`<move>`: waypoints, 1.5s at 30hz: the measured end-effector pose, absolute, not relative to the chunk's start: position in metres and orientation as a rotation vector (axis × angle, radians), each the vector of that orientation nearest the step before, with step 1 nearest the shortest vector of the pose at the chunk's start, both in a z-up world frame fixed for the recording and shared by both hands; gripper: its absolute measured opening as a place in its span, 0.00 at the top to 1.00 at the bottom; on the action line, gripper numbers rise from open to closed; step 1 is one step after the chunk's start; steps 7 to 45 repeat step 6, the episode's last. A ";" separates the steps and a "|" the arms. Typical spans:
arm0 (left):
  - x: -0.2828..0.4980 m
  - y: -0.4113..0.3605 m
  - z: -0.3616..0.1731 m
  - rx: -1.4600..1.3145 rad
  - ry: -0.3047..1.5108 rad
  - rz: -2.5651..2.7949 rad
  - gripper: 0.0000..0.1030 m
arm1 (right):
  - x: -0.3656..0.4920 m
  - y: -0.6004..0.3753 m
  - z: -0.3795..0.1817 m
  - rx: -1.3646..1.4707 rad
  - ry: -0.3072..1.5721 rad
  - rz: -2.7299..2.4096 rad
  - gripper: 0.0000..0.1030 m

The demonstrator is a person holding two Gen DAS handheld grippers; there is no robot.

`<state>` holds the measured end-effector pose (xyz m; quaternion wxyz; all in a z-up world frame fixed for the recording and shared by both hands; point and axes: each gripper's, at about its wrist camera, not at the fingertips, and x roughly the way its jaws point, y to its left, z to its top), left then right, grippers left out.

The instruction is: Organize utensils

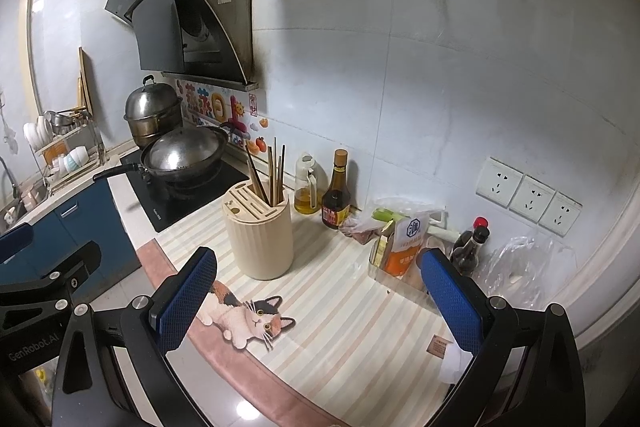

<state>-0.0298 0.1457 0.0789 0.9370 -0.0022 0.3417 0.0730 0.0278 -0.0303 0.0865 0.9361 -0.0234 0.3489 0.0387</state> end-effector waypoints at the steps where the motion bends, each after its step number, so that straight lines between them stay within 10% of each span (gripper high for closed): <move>1: -0.030 0.145 0.078 -0.005 0.696 0.147 0.00 | 0.028 -0.031 0.087 -0.048 0.713 0.080 0.00; 45: -0.029 0.148 0.082 -0.005 0.694 0.141 0.00 | 0.028 -0.032 0.088 -0.046 0.712 0.080 0.00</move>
